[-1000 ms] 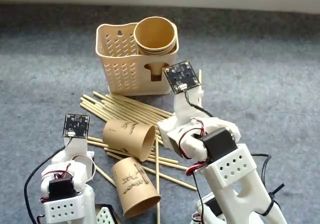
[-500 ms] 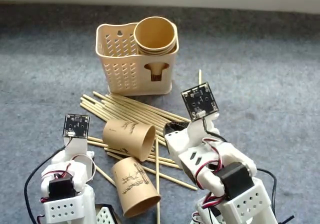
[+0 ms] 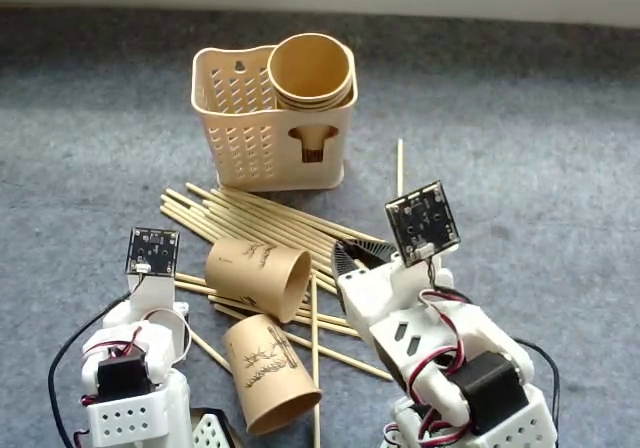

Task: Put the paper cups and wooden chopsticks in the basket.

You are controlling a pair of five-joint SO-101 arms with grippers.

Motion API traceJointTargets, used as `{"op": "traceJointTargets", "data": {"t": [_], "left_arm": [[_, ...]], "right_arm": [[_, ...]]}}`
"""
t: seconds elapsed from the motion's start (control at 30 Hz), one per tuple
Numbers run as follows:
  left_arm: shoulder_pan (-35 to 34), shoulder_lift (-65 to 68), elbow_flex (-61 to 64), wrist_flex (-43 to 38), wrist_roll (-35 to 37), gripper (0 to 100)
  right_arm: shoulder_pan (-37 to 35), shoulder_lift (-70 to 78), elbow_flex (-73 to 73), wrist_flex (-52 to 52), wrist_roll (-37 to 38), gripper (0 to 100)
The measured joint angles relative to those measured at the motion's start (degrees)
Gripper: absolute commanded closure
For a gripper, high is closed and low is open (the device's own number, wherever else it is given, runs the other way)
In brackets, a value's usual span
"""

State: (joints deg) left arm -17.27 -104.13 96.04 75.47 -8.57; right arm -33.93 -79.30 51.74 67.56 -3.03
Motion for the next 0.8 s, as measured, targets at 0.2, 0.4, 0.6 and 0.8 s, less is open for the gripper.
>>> {"op": "traceJointTargets", "data": {"t": [0.2,0.4,0.6,0.8], "left_arm": [[0.0,0.0,0.0,0.0,0.0,95],[0.0,0.0,0.0,0.0,0.0,95],[0.0,0.0,0.0,0.0,0.0,95],[0.0,0.0,0.0,0.0,0.0,95]], "right_arm": [[0.0,-2.64,5.54,-4.48,0.0,95.8],[0.0,-6.33,9.85,-8.26,0.0,95.6],[-0.18,-6.77,10.11,-8.35,3.87,90.3],[-4.75,0.18,10.11,-8.26,11.87,89.9]]}}
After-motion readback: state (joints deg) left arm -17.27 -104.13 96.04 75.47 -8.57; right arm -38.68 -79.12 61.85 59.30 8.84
